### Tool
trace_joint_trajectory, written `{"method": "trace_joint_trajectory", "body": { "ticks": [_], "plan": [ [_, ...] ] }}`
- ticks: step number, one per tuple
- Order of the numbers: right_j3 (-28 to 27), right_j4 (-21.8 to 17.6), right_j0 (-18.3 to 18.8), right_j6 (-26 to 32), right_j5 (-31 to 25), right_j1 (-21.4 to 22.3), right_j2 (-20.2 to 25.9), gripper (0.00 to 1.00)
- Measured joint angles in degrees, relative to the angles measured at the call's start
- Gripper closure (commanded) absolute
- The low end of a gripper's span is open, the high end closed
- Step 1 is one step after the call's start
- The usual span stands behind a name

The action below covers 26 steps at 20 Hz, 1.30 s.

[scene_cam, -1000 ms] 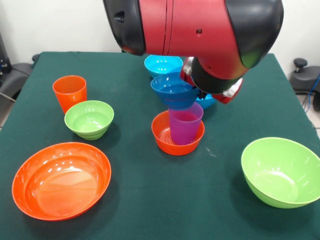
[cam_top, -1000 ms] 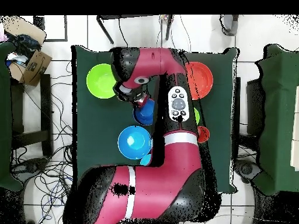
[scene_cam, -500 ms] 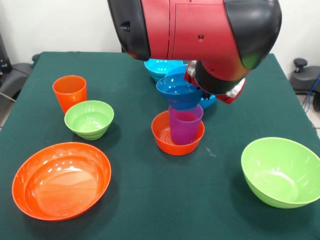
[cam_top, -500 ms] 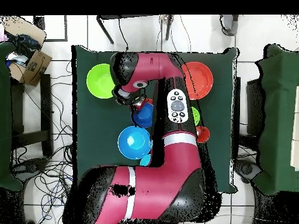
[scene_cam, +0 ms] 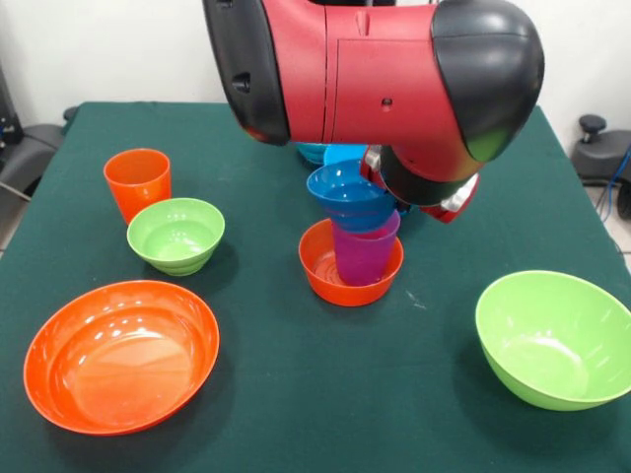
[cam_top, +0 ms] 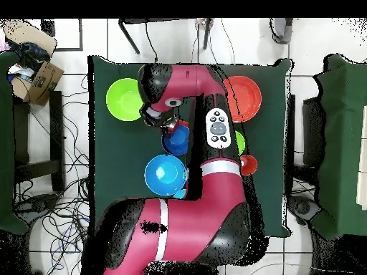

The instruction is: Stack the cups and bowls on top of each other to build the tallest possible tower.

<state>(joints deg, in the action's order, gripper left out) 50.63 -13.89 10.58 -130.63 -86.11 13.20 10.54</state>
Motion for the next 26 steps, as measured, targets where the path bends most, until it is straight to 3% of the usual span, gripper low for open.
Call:
{"method": "trace_joint_trajectory", "body": {
  "ticks": [25,26],
  "plan": [
    [-0.4,0.0,0.0,0.0,0.0,-0.5,0.0,1.0],
    [-0.4,0.0,0.0,0.0,0.0,-0.9,0.0,0.0]
  ]
}}
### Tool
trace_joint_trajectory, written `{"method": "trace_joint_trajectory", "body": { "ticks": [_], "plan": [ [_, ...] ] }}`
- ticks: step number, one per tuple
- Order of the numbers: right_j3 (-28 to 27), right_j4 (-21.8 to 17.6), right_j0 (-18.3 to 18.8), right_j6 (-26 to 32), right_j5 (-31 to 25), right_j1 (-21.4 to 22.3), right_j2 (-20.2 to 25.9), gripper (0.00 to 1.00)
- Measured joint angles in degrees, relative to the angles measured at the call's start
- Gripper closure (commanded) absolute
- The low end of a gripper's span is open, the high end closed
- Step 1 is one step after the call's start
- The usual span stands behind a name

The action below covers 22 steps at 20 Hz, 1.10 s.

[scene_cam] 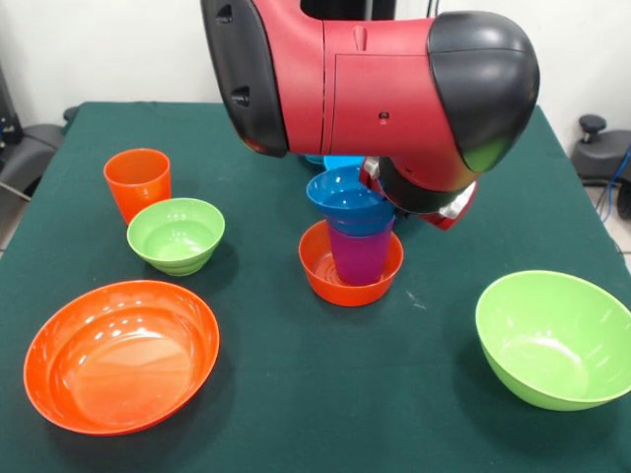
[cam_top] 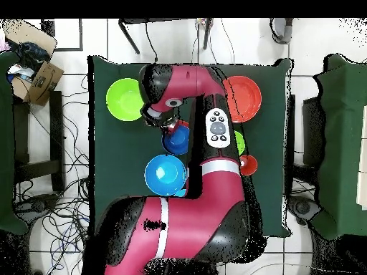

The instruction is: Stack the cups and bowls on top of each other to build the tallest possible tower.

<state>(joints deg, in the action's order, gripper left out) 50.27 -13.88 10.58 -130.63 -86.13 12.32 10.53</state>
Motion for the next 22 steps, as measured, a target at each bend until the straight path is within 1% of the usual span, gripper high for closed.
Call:
{"method": "trace_joint_trajectory", "body": {
  "ticks": [6,15,22],
  "plan": [
    [0.0,-0.1,0.0,0.0,0.8,-0.4,0.0,0.0],
    [0.0,-0.4,0.0,0.0,4.8,-0.5,0.0,0.0],
    [0.0,-0.5,0.1,0.0,5.7,-0.5,0.0,0.0]
  ]
}}
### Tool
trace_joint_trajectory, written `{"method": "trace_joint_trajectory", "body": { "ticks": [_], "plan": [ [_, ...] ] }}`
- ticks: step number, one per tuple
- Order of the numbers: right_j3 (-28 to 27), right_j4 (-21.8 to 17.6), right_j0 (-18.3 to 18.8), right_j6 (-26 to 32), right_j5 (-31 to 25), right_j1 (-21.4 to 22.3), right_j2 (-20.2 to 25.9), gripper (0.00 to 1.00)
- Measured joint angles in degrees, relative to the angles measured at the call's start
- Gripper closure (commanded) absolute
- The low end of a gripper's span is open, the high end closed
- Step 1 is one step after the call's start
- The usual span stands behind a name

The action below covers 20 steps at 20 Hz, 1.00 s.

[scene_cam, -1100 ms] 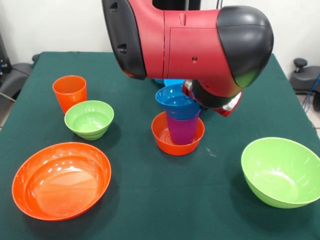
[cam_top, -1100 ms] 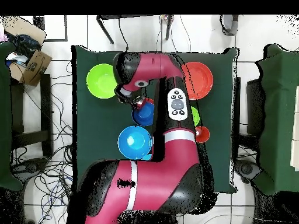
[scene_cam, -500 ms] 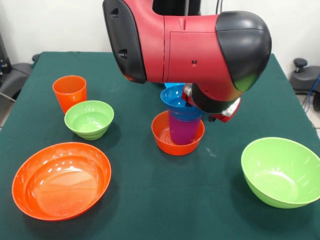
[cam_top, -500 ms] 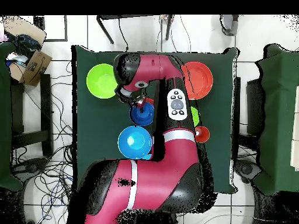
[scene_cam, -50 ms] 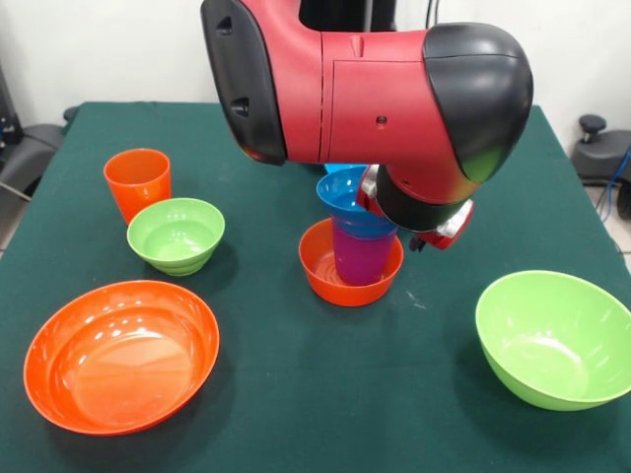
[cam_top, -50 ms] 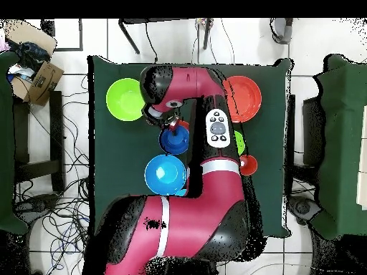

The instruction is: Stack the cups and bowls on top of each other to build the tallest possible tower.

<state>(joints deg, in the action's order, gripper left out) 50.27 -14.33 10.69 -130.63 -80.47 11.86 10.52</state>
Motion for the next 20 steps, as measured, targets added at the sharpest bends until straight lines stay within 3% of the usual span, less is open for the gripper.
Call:
{"method": "trace_joint_trajectory", "body": {
  "ticks": [20],
  "plan": [
    [0.0,0.0,0.1,0.0,0.0,0.8,0.0,0.0]
  ]
}}
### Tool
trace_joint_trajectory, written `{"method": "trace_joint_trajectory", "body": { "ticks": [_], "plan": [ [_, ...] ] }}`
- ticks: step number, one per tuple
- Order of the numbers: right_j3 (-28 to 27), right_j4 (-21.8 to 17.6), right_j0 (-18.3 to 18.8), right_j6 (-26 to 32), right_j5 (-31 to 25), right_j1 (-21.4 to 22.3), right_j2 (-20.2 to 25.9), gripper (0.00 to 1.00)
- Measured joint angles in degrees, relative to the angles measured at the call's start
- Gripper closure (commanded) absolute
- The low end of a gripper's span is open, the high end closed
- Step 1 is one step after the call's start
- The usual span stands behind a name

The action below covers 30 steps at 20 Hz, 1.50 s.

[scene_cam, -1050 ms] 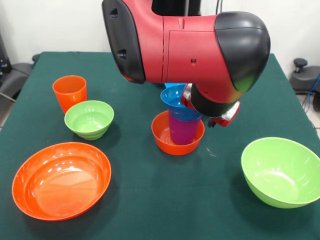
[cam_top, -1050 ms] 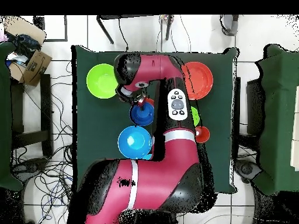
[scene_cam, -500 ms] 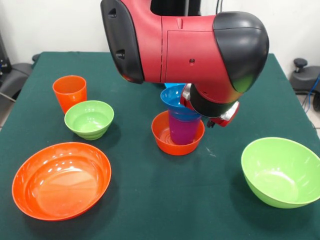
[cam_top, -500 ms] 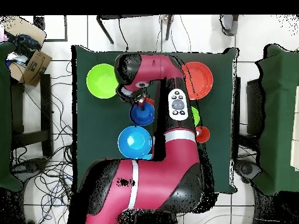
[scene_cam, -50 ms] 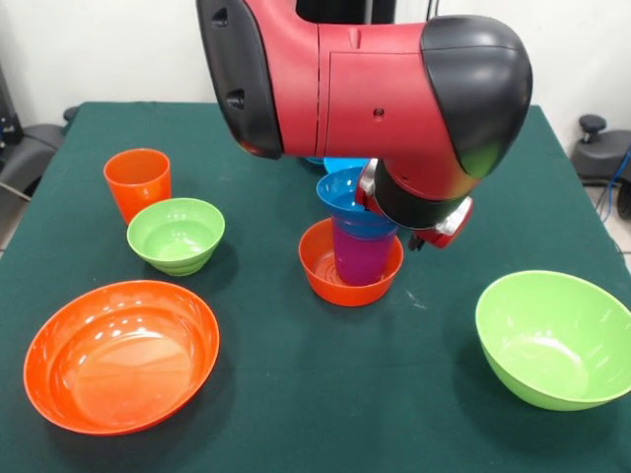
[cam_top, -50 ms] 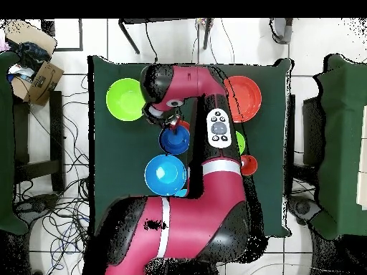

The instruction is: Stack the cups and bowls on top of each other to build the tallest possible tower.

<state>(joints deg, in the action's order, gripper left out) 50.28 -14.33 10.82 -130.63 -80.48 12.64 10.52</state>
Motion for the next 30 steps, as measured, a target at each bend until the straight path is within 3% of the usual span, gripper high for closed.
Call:
{"method": "trace_joint_trajectory", "body": {
  "ticks": [8,15,25,30],
  "plan": [
    [0.7,0.3,0.0,0.0,0.0,2.6,0.0,0.0],
    [3.9,0.8,0.1,0.0,0.0,7.6,0.0,0.0],
    [3.6,1.4,0.2,0.0,-1.7,11.9,0.0,0.0],
    [0.9,1.3,0.2,0.0,-1.7,13.2,0.1,0.0]
  ]
}}
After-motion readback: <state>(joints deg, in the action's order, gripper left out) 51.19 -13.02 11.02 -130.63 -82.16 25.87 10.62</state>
